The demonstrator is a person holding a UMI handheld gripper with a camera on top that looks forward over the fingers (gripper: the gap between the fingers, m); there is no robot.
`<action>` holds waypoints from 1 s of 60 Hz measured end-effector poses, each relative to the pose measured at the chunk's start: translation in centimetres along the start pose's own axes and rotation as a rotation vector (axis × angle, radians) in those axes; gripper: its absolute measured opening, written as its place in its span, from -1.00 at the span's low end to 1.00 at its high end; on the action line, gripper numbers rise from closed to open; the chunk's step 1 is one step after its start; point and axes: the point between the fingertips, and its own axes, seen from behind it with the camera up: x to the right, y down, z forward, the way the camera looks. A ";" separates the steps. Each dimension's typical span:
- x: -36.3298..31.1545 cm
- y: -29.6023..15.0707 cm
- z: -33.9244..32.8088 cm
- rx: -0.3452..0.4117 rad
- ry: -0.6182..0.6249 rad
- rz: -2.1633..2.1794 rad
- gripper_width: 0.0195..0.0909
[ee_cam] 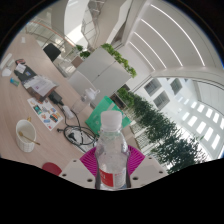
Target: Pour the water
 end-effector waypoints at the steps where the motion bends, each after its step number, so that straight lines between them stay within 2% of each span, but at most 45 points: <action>1: 0.3 -0.6 -1.0 0.003 -0.009 -0.076 -0.59; 9: -6.2 -3.3 0.0 0.015 -0.003 -0.679 -0.60; 16: -9.2 -2.4 0.4 -0.009 0.001 -1.116 -0.60; 17: -9.9 -2.3 0.4 -0.002 0.009 -1.174 -0.60; 18: -9.8 -3.0 1.0 0.003 -0.034 -1.242 -0.60; 21: -10.4 -3.1 0.8 0.015 -0.021 -1.387 -0.60; 26: -10.3 -3.4 0.0 0.004 -0.005 -1.493 -0.60; 27: -10.3 -3.6 -1.8 -0.013 0.029 -1.520 -0.60; 28: -10.6 -4.3 0.7 -0.001 -0.020 -1.524 -0.60; 36: -11.2 -5.0 0.4 0.021 -0.032 -1.558 -0.59; 45: -9.7 -5.8 1.1 0.007 -0.052 -1.232 -0.59; 46: -9.6 -5.9 1.3 0.004 -0.064 -1.135 -0.70; 47: -9.4 -6.2 1.5 0.004 -0.075 -1.038 -0.59; 48: -9.1 -6.5 1.6 0.004 -0.080 -0.935 -0.59; 49: -9.4 -5.8 0.8 0.007 -0.030 -0.773 -0.59; 51: -8.7 -7.7 -0.3 0.042 -0.025 -0.582 -0.58; 53: -8.1 -7.6 0.2 0.073 -0.094 -0.324 -0.59; 55: -7.1 -7.9 0.8 0.087 -0.103 -0.128 -0.56; 60: -6.4 -6.4 0.3 0.119 -0.192 0.317 -0.38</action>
